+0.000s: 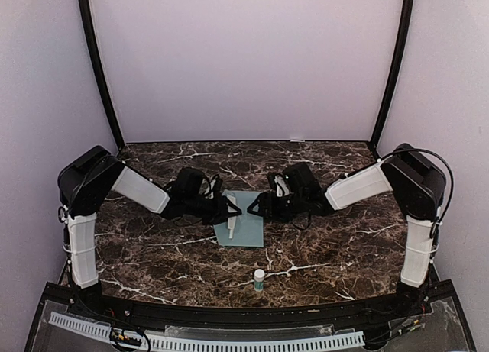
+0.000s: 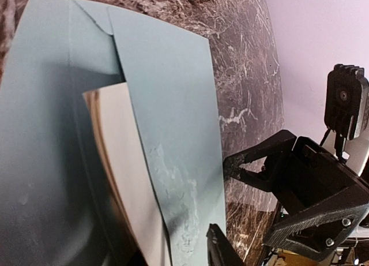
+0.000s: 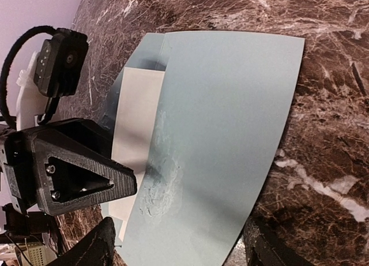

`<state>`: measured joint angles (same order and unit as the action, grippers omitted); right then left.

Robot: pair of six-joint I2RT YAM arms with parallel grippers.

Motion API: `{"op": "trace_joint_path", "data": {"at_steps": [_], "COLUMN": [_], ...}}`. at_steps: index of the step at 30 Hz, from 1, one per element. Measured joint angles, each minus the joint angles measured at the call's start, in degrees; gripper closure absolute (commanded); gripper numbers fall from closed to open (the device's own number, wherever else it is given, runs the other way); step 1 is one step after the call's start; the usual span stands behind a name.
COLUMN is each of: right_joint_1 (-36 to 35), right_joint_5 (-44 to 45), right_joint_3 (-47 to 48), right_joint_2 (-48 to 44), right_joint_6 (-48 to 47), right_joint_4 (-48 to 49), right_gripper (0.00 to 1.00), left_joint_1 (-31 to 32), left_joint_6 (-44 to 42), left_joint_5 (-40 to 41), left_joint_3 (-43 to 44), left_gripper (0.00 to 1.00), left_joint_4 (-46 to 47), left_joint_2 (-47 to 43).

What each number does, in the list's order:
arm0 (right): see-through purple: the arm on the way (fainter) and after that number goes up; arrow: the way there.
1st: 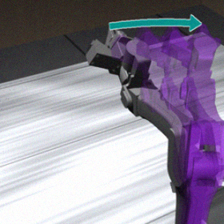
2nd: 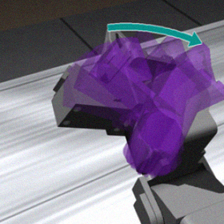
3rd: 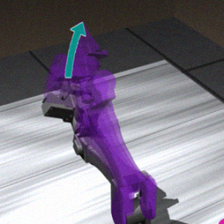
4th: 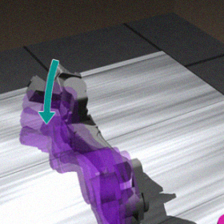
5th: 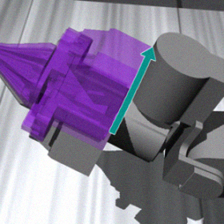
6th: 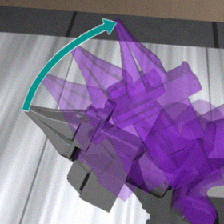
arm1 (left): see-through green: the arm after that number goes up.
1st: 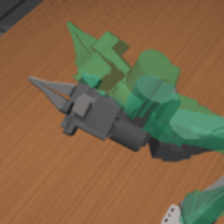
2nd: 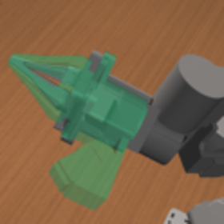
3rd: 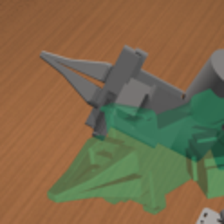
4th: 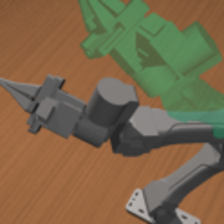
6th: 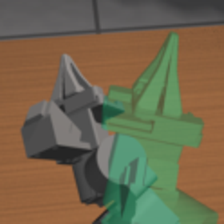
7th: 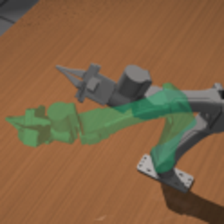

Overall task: Place the letter into the envelope and seal it
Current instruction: Place the letter in the envelope.

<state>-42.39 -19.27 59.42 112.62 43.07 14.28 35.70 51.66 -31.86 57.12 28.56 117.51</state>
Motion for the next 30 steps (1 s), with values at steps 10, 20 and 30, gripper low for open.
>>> {"op": "trace_joint_path", "data": {"at_steps": [10, 20, 30], "right_joint_1": [-0.3, -0.3, -0.3], "right_joint_5": [3.0, 3.5, 3.9], "right_joint_3": [0.3, 0.3, 0.1], "right_joint_2": [-0.8, -1.1, -1.6], "right_joint_6": [-0.6, -0.6, -0.6], "right_joint_4": [-2.3, -2.9, -4.2], "right_gripper": [0.27, 0.29, 0.30], "left_joint_1": [1.0, 3.6, 5.9], "left_joint_6": [-6.8, -12.2, -16.2], "left_joint_5": [6.7, 14.0, 22.8], "left_joint_3": [1.3, 5.5, 8.5], "left_gripper": [0.49, 0.42, 0.37], "left_joint_4": [-13.0, -25.7, -39.0], "left_joint_2": [-5.6, -9.2, -13.5]}}
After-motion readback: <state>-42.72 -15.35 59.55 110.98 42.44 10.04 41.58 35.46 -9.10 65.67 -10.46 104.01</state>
